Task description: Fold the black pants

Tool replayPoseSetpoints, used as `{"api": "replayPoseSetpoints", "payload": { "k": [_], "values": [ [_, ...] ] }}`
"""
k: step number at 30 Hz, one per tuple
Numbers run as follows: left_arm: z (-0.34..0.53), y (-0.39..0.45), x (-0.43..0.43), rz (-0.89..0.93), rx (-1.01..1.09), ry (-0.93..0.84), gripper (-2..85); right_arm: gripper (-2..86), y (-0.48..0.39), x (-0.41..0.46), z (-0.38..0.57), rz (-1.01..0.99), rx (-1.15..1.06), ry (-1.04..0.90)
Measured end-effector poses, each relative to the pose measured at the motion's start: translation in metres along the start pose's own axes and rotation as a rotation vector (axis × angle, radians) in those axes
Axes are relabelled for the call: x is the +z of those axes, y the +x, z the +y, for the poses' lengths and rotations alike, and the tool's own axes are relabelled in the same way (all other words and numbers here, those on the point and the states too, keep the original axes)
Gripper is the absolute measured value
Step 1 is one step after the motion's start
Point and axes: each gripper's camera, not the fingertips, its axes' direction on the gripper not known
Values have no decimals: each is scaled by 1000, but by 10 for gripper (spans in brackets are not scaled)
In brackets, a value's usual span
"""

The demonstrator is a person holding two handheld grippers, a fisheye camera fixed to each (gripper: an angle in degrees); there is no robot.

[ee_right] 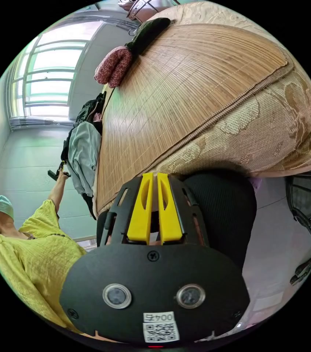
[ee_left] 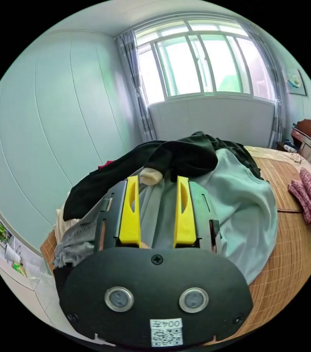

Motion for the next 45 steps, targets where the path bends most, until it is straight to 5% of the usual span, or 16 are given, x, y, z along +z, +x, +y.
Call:
{"api": "replayPoseSetpoints", "payload": {
  "k": [5,9,16,25,29,36,41,45],
  "values": [
    [-41,-5,-30,-1,-51,39,39,11,13,-1,-8,11,-22,-30],
    [-47,-3,-82,306,4,100,25,-2,29,-14,-9,3,-27,-10],
    [63,24,-244,705,109,156,13,-6,55,-36,-9,-34,-63,1],
    [229,73,-334,1063,-78,-226,9,-6,90,-73,-1,-113,-87,38],
    [273,127,-403,1324,48,-392,11,-6,105,-89,3,-154,-85,63],
    [276,119,-445,1022,112,-329,43,-4,129,-111,9,-226,-66,81],
    [248,98,-394,860,-6,-390,226,-3,131,-118,6,-213,-92,67],
    [229,129,-360,790,89,-441,245,2,136,-123,2,-214,-93,54]
  ]
}}
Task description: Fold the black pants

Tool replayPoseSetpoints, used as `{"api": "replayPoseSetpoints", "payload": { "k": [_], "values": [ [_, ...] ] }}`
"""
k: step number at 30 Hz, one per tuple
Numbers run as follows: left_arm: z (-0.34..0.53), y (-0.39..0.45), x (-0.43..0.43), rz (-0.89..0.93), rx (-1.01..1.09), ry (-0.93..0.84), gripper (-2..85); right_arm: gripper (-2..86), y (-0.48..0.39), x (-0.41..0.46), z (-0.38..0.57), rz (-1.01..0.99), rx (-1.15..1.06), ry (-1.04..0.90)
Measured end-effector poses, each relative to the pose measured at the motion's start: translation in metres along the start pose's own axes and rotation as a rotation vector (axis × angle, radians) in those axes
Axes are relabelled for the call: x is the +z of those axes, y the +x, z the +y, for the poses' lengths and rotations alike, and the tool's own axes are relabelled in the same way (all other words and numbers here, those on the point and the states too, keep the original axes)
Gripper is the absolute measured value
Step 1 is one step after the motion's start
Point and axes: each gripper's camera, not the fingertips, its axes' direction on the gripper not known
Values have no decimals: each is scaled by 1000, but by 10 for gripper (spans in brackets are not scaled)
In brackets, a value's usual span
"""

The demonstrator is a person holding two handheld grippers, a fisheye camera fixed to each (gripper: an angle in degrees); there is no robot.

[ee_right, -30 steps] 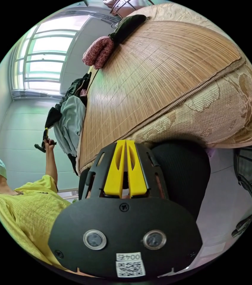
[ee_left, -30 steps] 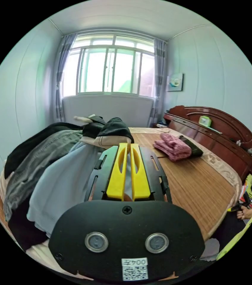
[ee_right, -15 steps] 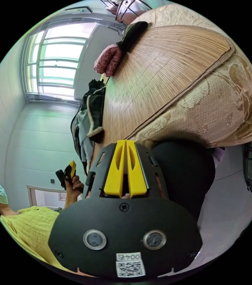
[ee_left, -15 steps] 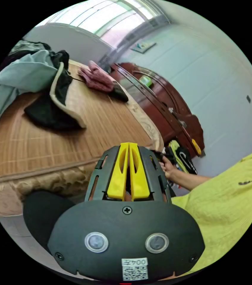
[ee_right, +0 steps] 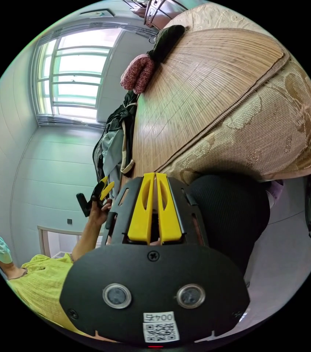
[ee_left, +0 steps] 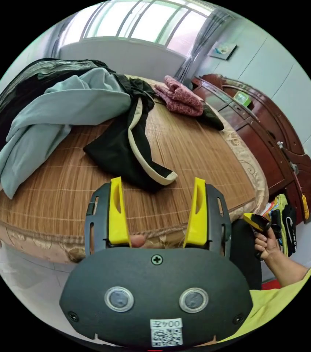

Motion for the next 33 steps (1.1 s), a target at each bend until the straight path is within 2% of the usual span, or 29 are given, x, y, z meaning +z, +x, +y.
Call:
{"api": "replayPoseSetpoints", "payload": {
  "k": [3,6,7,9,12,14,16,19,23,25,29,33],
  "values": [
    [-27,1,35,-32,-22,-140,238,7,3,-6,-3,2,2,-3],
    [-40,-7,59,-113,-31,-271,133,10,8,-15,-5,0,12,2],
    [-41,-10,63,-132,-15,-309,60,10,11,-19,-5,-4,15,4],
    [-39,-16,57,-111,5,-336,44,10,13,-23,-6,-10,18,4],
    [-27,-22,11,89,13,-171,36,7,17,-30,-9,-21,17,-2],
    [-7,-13,-46,264,99,-17,33,5,19,-34,-10,-30,11,-3],
    [16,-5,-94,339,174,85,33,4,22,-41,-10,-41,11,-3],
    [59,5,-152,493,316,107,34,10,26,-50,-9,-58,15,1],
    [124,18,-210,690,463,45,32,38,33,-59,-9,-107,20,-18],
    [141,8,-234,739,454,64,30,77,40,-64,-9,-176,40,-41],
    [161,-45,-285,984,342,197,29,153,36,-65,-10,-252,39,-80],
    [179,-68,-307,1070,310,176,28,215,1,-25,-11,-412,11,-212]
  ]
}}
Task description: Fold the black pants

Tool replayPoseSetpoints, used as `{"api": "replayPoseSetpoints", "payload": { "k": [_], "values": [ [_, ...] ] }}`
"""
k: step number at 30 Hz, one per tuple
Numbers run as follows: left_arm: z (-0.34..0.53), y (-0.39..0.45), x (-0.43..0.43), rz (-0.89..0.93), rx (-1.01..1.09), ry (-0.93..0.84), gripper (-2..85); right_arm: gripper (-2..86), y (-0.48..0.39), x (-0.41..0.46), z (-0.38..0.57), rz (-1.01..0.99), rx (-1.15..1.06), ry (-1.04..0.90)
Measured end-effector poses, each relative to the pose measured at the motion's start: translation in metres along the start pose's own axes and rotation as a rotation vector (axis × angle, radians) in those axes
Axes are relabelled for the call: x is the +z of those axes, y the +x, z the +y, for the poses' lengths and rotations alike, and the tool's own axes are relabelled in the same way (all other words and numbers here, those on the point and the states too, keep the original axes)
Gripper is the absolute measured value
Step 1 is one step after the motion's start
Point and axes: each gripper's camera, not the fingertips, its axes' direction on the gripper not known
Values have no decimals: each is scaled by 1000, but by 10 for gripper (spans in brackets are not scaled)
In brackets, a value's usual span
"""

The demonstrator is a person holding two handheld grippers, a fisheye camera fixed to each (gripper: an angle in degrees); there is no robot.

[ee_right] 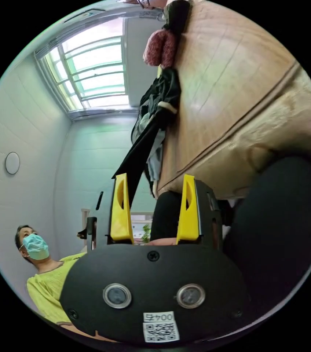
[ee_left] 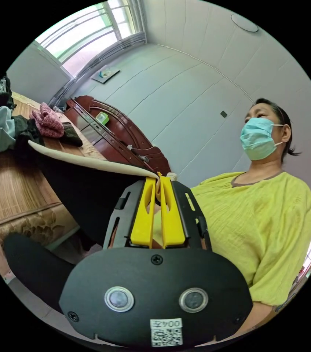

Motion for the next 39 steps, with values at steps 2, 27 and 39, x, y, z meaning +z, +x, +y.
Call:
{"api": "replayPoseSetpoints", "payload": {
  "k": [2,27,39],
  "values": [
    [10,9,-5,2,-16,-33,28,232,-9,38,-7,-56,-10,-75],
    [-78,-140,26,-295,-362,162,76,10,-206,-69,-113,-179,-473,498],
    [-228,-405,117,-636,-769,342,242,48,-66,-9,-69,274,-350,239]
  ]
}}
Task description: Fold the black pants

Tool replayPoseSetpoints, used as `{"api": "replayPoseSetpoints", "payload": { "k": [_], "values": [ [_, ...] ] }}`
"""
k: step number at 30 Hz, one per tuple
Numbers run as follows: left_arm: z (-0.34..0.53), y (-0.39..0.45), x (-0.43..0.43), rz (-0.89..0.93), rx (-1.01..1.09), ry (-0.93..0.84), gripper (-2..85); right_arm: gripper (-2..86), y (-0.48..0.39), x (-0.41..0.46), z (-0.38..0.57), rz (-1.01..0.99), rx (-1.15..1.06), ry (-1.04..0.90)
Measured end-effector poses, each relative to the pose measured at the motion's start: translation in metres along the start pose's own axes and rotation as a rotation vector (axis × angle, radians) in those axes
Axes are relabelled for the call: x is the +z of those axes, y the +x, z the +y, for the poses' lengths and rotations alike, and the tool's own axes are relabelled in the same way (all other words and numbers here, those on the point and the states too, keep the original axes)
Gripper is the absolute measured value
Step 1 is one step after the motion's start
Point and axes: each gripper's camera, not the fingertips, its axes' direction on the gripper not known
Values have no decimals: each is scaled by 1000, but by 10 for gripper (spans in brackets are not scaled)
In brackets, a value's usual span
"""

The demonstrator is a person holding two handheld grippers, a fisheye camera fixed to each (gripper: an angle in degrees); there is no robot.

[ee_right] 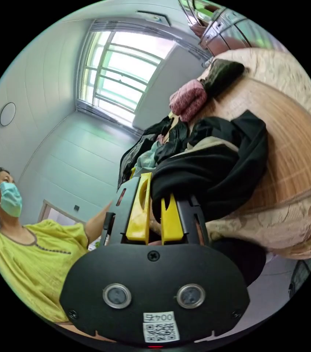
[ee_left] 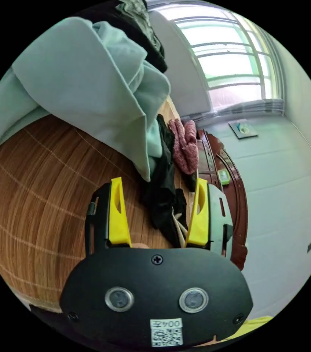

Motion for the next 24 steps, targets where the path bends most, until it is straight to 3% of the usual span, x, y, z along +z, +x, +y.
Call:
{"api": "replayPoseSetpoints", "payload": {
  "k": [4,8,12,14,17,24],
  "values": [
    [-32,3,64,-16,-91,99,218,51,37,25,44,37,75,-65],
    [-57,12,98,-131,-102,103,96,51,55,44,54,58,117,-83],
    [-70,52,81,-196,91,140,68,50,62,60,49,104,132,-75],
    [-76,100,43,-245,286,242,66,50,66,65,50,105,145,-73],
    [-92,146,-35,-224,405,427,59,50,73,71,50,98,164,-66],
    [-136,203,-220,-469,479,785,61,50,82,86,51,121,193,-76]
  ]
}}
